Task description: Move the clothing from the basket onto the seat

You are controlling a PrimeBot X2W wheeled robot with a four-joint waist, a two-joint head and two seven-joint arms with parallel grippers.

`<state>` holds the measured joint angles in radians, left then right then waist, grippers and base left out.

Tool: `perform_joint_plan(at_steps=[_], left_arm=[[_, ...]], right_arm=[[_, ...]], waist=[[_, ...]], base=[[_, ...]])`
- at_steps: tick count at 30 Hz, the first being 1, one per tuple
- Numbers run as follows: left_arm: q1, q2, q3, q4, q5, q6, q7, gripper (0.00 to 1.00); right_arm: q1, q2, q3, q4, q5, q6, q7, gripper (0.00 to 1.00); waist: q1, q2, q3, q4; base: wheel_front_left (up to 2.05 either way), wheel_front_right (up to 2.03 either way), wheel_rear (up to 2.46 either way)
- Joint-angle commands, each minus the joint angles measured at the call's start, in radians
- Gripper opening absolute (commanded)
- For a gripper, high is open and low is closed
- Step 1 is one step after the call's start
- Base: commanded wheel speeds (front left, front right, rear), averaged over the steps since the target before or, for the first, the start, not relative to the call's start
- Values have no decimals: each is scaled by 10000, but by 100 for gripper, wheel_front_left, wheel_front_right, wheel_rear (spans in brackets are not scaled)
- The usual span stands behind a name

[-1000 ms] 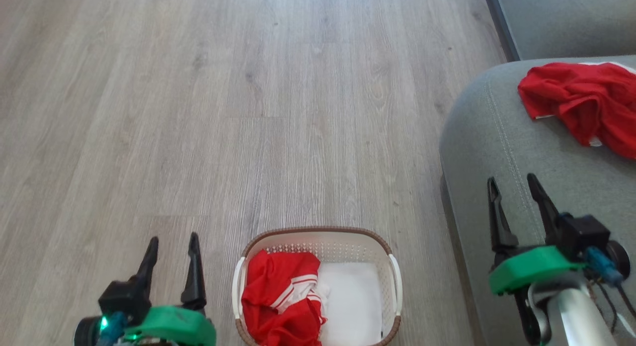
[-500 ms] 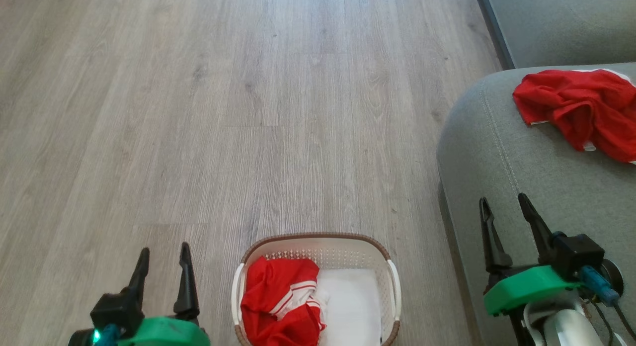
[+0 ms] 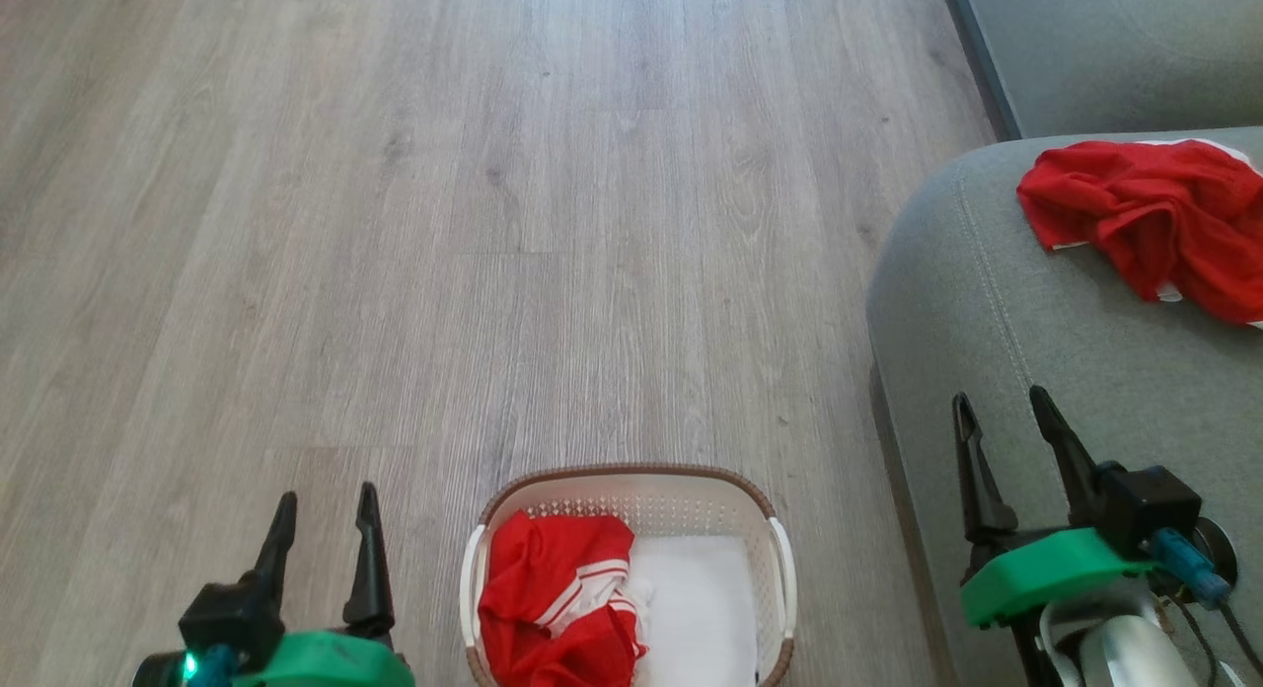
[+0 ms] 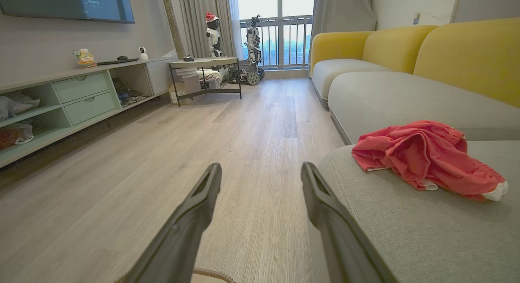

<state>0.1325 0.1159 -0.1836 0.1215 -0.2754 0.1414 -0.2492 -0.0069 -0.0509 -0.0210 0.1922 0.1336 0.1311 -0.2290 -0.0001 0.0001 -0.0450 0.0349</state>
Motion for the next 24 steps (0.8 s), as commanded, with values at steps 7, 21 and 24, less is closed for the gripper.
perform_joint_plan(at_steps=[7,21,24], left_arm=[[-174,-84,409,-242,170,-111,-126,100],[-1417,-81,-587,874,654,-845,27,100],[-2142,-160,-978,1606,825,-1067,159,100]], right_arm=[[-131,6,227,-298,98,-4,-89,100],[-440,7,-120,-543,-56,-4,-123,100],[-755,7,-203,-701,-116,-4,-153,100]], waist=[[1,-1,-5,-1],[1,-1,1351,-244],[1,-1,2107,-403]], base=[[0,0,0],[0,0,0],[0,0,0]])
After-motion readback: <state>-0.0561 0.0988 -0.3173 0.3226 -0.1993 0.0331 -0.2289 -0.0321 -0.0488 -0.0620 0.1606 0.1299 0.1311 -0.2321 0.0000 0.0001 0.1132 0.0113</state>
